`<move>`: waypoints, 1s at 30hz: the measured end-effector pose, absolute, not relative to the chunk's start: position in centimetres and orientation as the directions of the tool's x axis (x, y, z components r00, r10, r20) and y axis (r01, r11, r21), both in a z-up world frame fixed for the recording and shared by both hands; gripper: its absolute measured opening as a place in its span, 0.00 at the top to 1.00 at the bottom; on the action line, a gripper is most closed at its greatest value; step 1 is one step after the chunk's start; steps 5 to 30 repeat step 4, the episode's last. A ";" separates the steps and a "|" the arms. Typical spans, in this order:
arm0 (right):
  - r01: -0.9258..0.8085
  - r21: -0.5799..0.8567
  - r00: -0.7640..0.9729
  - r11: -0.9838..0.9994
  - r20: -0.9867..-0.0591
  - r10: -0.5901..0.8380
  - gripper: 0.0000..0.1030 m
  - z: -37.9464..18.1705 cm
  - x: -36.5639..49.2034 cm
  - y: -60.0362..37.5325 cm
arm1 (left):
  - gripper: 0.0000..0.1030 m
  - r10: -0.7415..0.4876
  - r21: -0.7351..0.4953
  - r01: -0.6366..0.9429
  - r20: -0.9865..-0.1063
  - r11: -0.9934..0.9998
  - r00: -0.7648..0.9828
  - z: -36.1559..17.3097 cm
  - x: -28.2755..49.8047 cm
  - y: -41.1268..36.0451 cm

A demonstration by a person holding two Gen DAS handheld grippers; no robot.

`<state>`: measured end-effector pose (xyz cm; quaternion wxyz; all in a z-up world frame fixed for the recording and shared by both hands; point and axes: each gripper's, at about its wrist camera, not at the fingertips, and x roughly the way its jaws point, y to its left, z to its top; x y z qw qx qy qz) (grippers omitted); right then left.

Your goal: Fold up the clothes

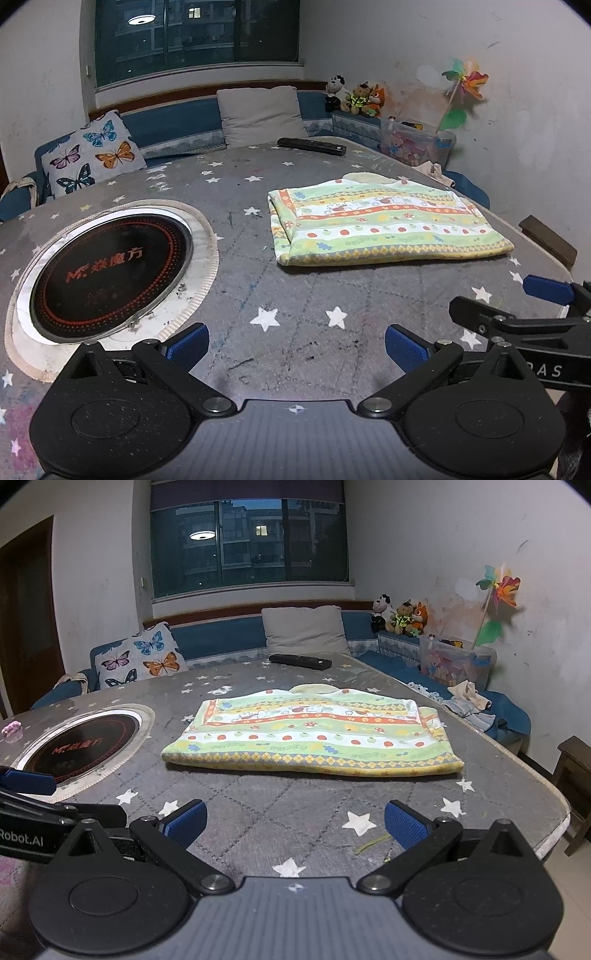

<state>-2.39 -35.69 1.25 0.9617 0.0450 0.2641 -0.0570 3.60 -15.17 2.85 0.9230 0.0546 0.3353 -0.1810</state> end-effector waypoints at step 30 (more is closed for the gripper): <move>0.133 0.059 0.853 0.989 -0.515 -0.084 0.00 1.2 -2.0 -35.8 | 0.00 -0.292 -0.013 0.371 -0.643 0.929 0.708 2.7 4.1 -15.3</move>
